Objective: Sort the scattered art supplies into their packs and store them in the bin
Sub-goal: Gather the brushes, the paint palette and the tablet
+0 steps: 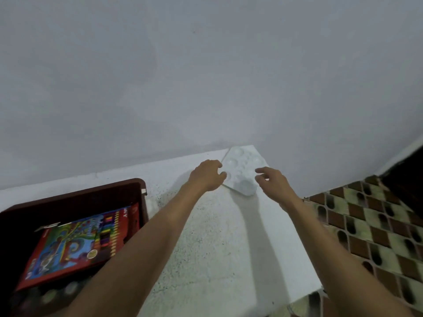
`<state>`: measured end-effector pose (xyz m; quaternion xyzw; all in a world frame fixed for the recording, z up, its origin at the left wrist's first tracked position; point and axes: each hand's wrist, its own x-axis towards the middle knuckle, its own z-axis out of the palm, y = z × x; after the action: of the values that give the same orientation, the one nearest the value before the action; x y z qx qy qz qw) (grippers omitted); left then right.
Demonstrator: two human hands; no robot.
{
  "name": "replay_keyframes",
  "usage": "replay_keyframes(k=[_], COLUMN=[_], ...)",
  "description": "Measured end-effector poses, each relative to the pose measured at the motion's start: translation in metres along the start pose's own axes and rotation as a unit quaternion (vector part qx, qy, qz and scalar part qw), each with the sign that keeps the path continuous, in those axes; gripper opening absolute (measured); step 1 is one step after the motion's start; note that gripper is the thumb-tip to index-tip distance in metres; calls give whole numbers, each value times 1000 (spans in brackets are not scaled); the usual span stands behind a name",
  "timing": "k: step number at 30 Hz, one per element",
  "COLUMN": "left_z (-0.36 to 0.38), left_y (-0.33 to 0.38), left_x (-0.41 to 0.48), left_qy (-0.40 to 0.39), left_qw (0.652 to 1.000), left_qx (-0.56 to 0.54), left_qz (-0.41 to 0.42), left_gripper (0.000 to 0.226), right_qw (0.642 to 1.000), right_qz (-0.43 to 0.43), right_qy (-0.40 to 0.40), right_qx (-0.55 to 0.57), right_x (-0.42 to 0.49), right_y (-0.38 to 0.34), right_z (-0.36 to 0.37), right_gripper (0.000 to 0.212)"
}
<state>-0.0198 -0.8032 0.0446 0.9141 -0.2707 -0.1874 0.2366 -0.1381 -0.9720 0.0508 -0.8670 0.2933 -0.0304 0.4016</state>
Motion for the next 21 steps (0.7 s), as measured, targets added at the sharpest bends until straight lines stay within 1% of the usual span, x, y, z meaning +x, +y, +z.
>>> replay_keyframes(k=[4, 6, 9, 11, 12, 13, 14, 15, 16, 17, 18, 19, 21], left_z=[30, 44, 56, 57, 56, 55, 52, 49, 45, 41, 37, 33, 23], left_y=[2, 1, -1, 2, 3, 1, -1, -3, -4, -5, -6, -4, -5], left_x=[36, 46, 52, 53, 53, 54, 55, 55, 55, 52, 48, 45, 38], left_qy=[-19, -21, -8, 20, 35, 53, 68, 79, 83, 85, 85, 84, 88], left_qw=[997, 994, 991, 987, 980, 967, 945, 909, 867, 827, 803, 792, 791], left_qx=[15, -10, -42, -93, -142, -198, -270, -359, -444, -510, -546, -563, -565], left_qz=[-76, -110, -126, -129, -137, -149, -171, -195, -212, -220, -223, -221, -217], left_gripper=[57, 60, 60, 58, 57, 56, 57, 56, 52, 44, 36, 31, 31], right_qw=[993, 987, 978, 970, 966, 961, 955, 946, 936, 928, 921, 915, 906], right_qz=[77, 101, 119, 125, 127, 130, 135, 141, 145, 147, 147, 147, 154], right_qy=[-30, -33, -35, -33, -28, -23, -19, -17, -17, -20, -22, -24, -26], right_qx=[88, 124, 168, 206, 224, 243, 264, 291, 319, 343, 361, 374, 393], right_x=[24, 36, 39, 40, 41, 42, 44, 44, 44, 44, 42, 40, 38], right_y=[29, 42, 45, 44, 44, 43, 43, 43, 43, 42, 41, 40, 35], right_z=[4, 8, 13, 16, 17, 18, 19, 19, 19, 19, 19, 17, 17], right_gripper=[46, 50, 51, 50, 51, 52, 53, 53, 53, 53, 53, 52, 50])
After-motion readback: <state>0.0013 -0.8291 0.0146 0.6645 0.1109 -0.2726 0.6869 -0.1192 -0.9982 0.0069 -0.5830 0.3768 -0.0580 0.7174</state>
